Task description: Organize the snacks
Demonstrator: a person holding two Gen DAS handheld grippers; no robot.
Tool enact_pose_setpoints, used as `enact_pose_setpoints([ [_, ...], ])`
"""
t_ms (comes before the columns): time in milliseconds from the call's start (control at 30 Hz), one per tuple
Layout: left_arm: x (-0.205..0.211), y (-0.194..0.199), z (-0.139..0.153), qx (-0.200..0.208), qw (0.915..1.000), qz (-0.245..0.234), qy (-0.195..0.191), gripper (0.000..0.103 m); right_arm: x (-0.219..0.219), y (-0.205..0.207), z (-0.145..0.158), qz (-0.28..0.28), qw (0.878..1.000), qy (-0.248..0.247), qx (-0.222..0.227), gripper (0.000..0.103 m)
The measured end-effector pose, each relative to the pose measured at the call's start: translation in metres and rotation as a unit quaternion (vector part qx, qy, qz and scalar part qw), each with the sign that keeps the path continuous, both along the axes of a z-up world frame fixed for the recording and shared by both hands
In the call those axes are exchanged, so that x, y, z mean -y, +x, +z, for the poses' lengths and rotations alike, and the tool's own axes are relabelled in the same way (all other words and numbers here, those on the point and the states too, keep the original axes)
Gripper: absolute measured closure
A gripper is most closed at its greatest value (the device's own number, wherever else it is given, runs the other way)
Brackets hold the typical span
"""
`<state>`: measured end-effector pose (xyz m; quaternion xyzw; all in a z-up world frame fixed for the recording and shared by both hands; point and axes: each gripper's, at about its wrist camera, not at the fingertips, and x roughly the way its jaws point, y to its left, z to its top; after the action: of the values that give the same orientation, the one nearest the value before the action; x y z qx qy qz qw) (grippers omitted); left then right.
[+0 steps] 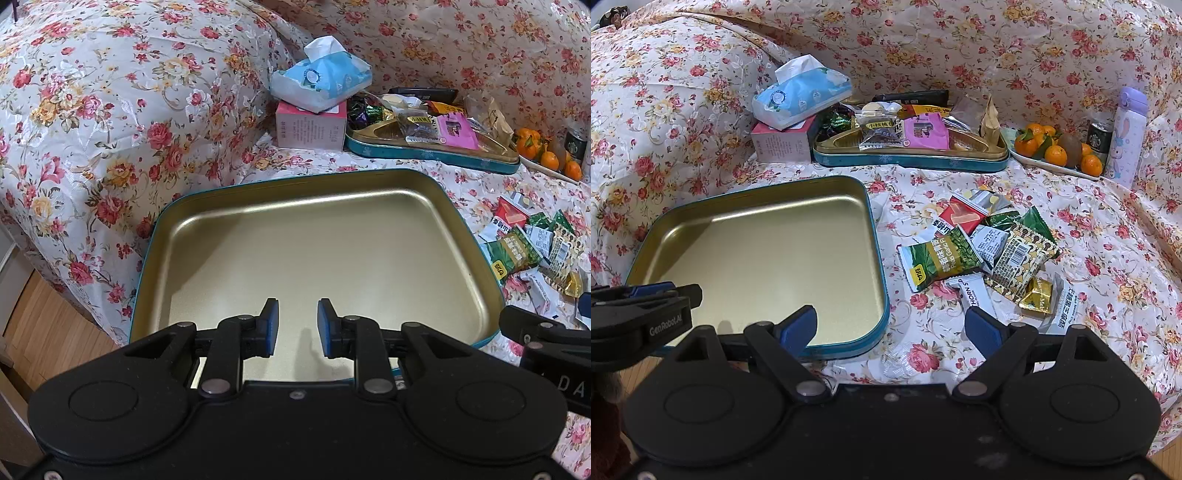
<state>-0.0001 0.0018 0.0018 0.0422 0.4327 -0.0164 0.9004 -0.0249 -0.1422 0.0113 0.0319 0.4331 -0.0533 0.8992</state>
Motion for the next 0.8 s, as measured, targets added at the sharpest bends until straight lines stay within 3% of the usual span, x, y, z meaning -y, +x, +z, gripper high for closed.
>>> enact_pose_setpoints([
  [800, 0.0014, -0.0012, -0.0014, 0.0, 1.0, -0.001, 0.002, 0.07, -0.0023, -0.0005, 0.0028, 0.004, 1.0, -0.003, 0.002, 0.012],
])
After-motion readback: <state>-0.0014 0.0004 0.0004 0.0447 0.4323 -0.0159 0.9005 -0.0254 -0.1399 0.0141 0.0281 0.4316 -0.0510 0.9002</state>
